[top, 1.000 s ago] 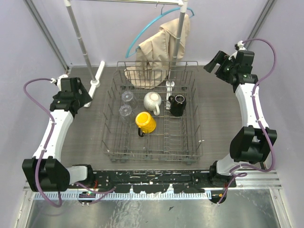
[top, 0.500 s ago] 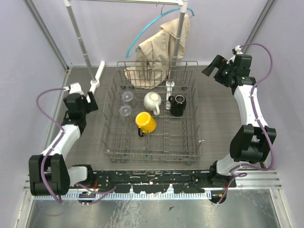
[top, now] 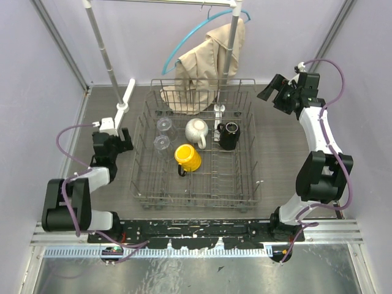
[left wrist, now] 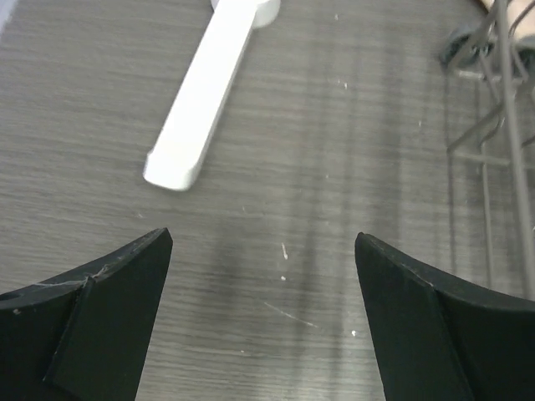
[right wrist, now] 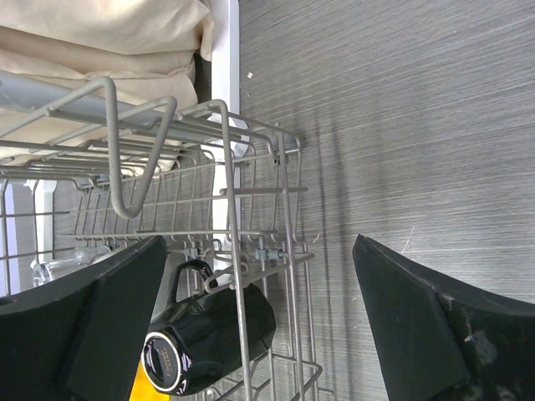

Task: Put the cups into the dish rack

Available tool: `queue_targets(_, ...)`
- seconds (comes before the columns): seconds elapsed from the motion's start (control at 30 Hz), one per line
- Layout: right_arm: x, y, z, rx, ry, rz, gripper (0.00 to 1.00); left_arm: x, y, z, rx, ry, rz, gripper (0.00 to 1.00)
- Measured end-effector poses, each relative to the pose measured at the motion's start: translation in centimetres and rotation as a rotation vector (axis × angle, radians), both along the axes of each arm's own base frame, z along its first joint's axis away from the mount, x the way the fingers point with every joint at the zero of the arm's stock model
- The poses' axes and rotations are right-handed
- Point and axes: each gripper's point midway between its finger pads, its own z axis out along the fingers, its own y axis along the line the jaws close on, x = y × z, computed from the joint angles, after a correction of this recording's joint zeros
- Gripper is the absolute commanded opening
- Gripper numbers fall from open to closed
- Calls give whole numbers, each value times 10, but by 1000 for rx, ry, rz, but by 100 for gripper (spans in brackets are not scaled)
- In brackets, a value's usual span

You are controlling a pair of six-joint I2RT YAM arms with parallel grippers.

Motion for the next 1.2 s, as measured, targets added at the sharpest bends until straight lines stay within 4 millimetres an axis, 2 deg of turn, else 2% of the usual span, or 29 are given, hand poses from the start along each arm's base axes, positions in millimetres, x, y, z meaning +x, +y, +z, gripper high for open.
queue_targets(0.07, 1, 0, -3, 0, 6, 0, 100, -6, -2, -20, -4, 6, -13, 98)
queue_targets(0.23, 1, 1, -5, -11, 9, 0, 100, -40, -3, -81, -12, 37, -9, 98)
queue_targets(0.37, 5, -4, -15, -58, 22, -20, 100, -37, 0, -69, -21, -35, 11, 98)
queue_targets(0.5, 6, -21, -38, -156, 56, -64, 100, -10, -3, -41, -24, -99, -11, 98)
queue_targets(0.6, 1, -33, -63, -223, 90, -91, 100, 1, -5, -30, -27, -122, -26, 98)
queue_targets(0.73, -16, -42, -100, -287, 120, -105, 100, -2, -7, -36, -30, -96, -35, 98)
queue_targets(0.8, -35, -45, -121, -326, 142, -104, 100, -2, -7, -39, -31, -87, -38, 98)
queue_targets(0.87, -49, -48, -134, -357, 165, -94, 100, -3, -10, -42, -32, -67, -58, 98)
queue_targets(1.03, -51, -51, -135, -393, 133, -88, 100, 1, -22, -42, -29, -46, -138, 98)
queue_targets(1.2, -71, -45, -137, -388, 69, -83, 100, 1, -27, -43, -29, -40, -169, 98)
